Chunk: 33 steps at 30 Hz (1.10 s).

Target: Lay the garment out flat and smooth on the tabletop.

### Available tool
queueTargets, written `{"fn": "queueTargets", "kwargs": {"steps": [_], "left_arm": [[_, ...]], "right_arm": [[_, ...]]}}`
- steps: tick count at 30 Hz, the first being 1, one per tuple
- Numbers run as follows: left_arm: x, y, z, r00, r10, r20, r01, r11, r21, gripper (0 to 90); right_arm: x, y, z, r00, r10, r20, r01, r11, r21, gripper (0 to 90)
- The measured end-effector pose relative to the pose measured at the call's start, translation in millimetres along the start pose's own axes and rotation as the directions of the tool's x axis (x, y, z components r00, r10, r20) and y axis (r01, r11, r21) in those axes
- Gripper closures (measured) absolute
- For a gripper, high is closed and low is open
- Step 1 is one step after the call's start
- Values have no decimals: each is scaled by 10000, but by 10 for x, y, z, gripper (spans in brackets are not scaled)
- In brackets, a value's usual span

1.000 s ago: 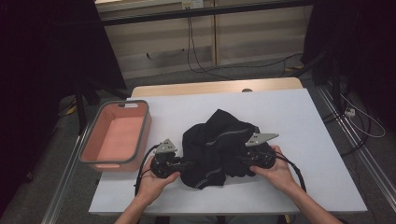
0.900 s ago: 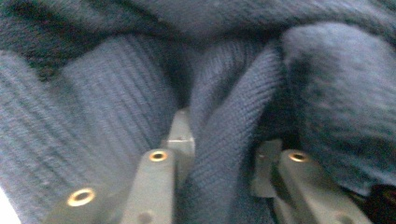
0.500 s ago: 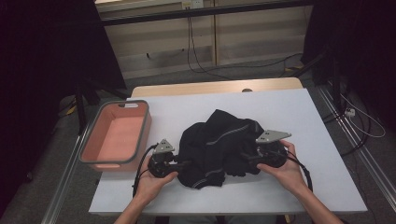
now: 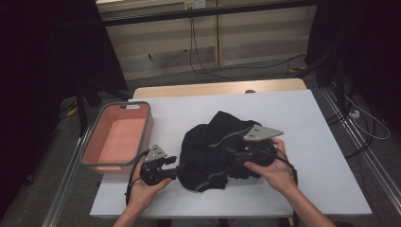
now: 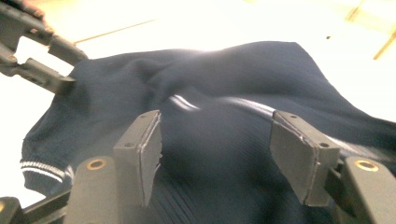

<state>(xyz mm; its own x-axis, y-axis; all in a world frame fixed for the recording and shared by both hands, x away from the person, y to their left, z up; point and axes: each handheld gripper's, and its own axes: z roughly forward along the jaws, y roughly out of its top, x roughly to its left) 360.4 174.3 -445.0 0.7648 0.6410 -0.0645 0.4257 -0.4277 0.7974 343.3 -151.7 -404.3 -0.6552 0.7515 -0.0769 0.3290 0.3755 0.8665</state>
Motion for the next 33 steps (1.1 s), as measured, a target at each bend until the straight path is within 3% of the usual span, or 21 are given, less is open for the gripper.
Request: {"fn": "queueTargets", "kwargs": {"steps": [2,7,12,14,15,17,19,24,28,33], "left_arm": [[0,13,33,9999,29,109,-29,10000,20,571],[7,46,82,9996,11,267,-12,10000,46,621],[32,58,127,9979,-350,552,344,9993,116,689],[29,69,141,9968,-439,672,429,9989,161,749],[24,76,146,9972,-413,631,401,9990,197,760],[21,95,148,9971,-430,623,414,9988,275,781],[16,114,154,9973,-397,622,383,9990,237,794],[32,177,177,9964,-546,656,540,9985,110,809],[19,195,185,9953,-679,696,680,9977,14,811],[34,199,186,9951,-759,633,759,9971,15,816]], "right_arm": [[75,100,144,9995,-258,-187,258,9997,35,365],[84,260,535,9985,-383,-386,399,9983,423,373],[29,179,880,9989,-257,-400,304,9923,1199,384],[43,145,916,9969,-269,-734,375,9882,1482,463],[52,139,918,9963,-277,-810,399,9875,1526,500],[64,143,892,9942,-542,-924,683,9852,1571,749],[48,152,853,9938,-595,-938,732,9860,1496,814],[-74,201,610,9972,-405,-628,440,9975,548,834],[-225,222,335,9996,-174,-240,171,9998,-129,835],[-388,114,42,9998,117,155,-110,9991,-407,836]]}}
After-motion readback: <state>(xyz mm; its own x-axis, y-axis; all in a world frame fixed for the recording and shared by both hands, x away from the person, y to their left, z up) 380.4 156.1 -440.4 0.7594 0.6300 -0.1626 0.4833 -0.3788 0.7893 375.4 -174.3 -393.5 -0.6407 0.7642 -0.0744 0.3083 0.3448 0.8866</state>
